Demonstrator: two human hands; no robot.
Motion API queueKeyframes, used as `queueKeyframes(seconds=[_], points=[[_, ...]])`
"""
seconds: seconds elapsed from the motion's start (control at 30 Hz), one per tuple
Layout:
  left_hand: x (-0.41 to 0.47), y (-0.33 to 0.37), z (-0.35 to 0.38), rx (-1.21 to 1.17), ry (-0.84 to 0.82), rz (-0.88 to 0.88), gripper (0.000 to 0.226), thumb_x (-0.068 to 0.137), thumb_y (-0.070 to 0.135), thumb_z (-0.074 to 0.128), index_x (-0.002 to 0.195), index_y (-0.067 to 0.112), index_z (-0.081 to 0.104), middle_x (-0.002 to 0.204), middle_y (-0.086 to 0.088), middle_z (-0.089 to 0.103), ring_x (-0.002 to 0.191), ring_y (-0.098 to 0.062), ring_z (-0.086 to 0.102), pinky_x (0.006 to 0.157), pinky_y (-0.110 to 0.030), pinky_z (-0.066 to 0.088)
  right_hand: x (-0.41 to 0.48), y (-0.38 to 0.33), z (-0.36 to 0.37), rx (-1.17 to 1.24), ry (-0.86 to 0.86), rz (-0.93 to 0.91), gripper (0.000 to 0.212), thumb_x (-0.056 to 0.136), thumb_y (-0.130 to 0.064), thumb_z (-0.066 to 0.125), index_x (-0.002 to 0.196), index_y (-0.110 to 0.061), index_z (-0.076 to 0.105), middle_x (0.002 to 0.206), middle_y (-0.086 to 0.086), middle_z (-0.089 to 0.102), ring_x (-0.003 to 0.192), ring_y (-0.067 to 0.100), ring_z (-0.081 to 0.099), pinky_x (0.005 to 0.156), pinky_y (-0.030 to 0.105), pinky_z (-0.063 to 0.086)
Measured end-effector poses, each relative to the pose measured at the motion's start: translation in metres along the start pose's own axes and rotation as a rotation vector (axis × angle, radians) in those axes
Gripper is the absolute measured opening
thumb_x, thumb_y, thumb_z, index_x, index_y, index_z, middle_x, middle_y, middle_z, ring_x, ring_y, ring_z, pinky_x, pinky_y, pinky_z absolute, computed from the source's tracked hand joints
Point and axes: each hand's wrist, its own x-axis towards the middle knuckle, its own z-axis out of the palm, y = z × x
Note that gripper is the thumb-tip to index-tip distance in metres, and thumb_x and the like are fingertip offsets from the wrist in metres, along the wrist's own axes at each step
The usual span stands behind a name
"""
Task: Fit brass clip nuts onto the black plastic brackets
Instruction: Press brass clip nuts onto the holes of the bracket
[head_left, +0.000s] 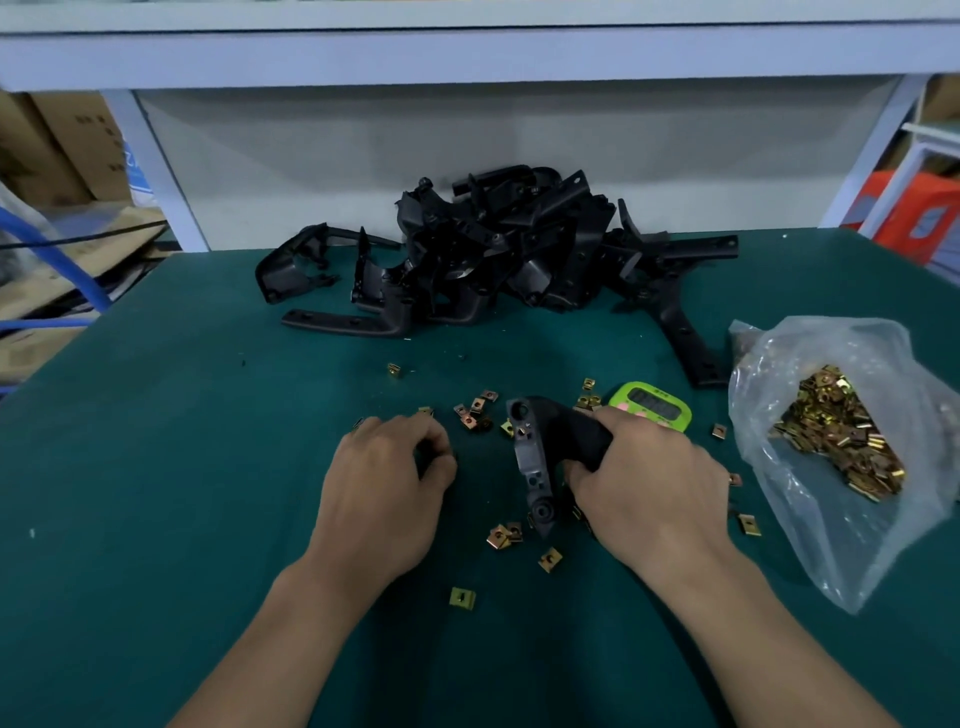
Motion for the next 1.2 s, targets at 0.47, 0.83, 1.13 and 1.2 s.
queueKeyframes(seconds=[0.47, 0.83, 1.13, 1.2], points=[[-0.013, 0.017, 0.001, -0.211, -0.074, -0.060, 0.043, 0.095, 0.027, 0.059, 0.064, 0.013, 0.034, 0.060, -0.011, 0.037, 0.054, -0.011, 0.024, 0.048, -0.025, 0.028, -0.005, 0.002, 0.005, 0.054, 0.067, -0.059, 0.024, 0.081, -0.050, 0.069, 0.099, -0.035, 0.063, 0.061, -0.014, 0.046, 0.061, 0.020, 0.047, 0.057, 0.030, 0.031], [-0.009, 0.020, -0.006, -0.415, -0.079, -0.165, 0.030, 0.079, 0.020, 0.083, 0.076, 0.049, 0.076, 0.075, 0.029, 0.073, 0.078, 0.013, 0.068, 0.067, 0.000, 0.044, -0.001, -0.001, 0.007, 0.037, 0.025, -0.077, 0.025, 0.080, -0.052, 0.067, 0.094, -0.034, 0.059, 0.062, -0.014, 0.045, 0.058, 0.017, 0.040, 0.054, 0.030, 0.029], [-0.001, 0.022, 0.002, -0.572, -0.079, -0.271, 0.039, 0.082, 0.009, 0.081, 0.086, 0.048, 0.075, 0.083, 0.023, 0.076, 0.079, 0.007, 0.070, 0.067, -0.003, 0.047, -0.003, 0.001, 0.004, 0.029, 0.013, -0.095, 0.026, 0.080, -0.054, 0.066, 0.095, -0.034, 0.058, 0.064, -0.013, 0.045, 0.065, 0.022, 0.052, 0.057, 0.032, 0.031], [-0.001, 0.021, 0.004, -0.650, -0.074, -0.276, 0.036, 0.083, 0.009, 0.081, 0.087, 0.045, 0.077, 0.085, 0.019, 0.078, 0.082, 0.006, 0.071, 0.069, -0.004, 0.048, -0.002, 0.002, 0.005, 0.038, 0.015, -0.097, 0.027, 0.079, -0.054, 0.065, 0.092, -0.032, 0.057, 0.063, -0.012, 0.046, 0.062, 0.022, 0.047, 0.056, 0.032, 0.030]])
